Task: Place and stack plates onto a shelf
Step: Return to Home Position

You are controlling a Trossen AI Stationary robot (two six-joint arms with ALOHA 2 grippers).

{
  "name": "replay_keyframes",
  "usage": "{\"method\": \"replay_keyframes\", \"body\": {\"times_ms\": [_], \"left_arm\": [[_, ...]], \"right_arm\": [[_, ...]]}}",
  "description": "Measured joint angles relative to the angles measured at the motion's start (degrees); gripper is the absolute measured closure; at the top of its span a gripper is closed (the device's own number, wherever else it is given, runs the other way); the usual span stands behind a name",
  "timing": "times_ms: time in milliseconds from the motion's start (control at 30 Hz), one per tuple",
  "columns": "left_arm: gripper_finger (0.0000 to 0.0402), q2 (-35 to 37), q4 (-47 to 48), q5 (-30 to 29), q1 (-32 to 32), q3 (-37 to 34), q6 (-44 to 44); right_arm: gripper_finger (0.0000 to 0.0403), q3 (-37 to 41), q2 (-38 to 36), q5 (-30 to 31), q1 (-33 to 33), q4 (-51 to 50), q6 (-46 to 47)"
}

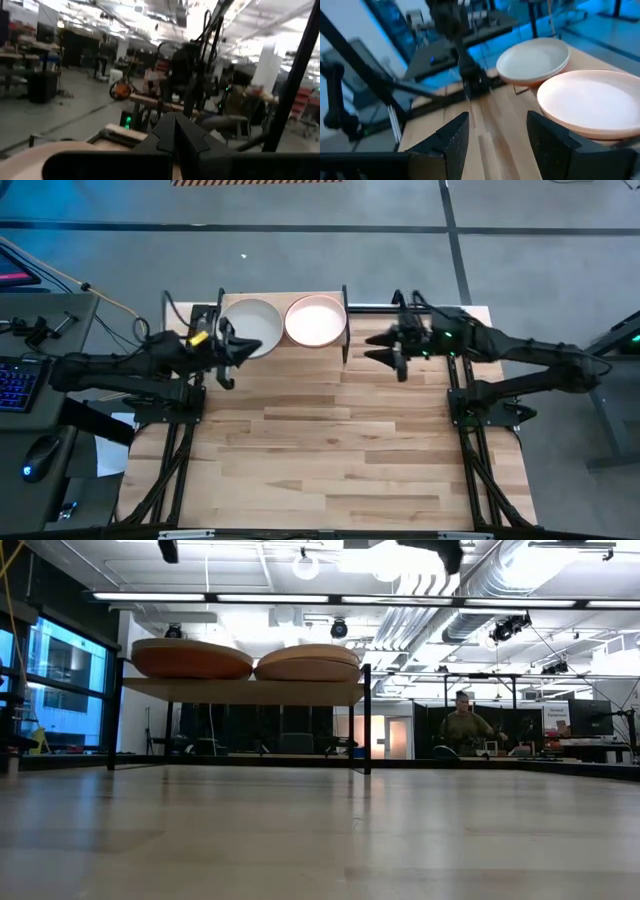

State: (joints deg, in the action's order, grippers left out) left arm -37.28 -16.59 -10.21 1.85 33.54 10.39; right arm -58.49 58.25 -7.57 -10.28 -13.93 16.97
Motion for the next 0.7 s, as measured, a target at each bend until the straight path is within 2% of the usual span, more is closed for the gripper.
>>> {"method": "replay_keyframes", "body": {"times_ms": [133,200,400,700], "left_arm": [[0.0402,-3.7,-0.3,1.4,0.0,0.0,0.0],[0.0401,-5.0,-0.3,2.8,0.0,0.0,0.2],[0.0402,-6.6,-0.5,5.1,0.0,0.0,1.5],[0.0402,-6.6,-0.4,4.5,0.0,0.0,1.5]], "right_arm": [[0.0222,4.9,-5.1,4.3,2.4,3.6,0.7],[0.0222,6.0,-6.1,4.5,3.3,4.8,-1.3],[0.0222,6.2,-5.9,4.2,5.1,4.8,-9.1],[0.0222,6.2,-5.7,4.1,5.5,4.8,-8.2]]}}
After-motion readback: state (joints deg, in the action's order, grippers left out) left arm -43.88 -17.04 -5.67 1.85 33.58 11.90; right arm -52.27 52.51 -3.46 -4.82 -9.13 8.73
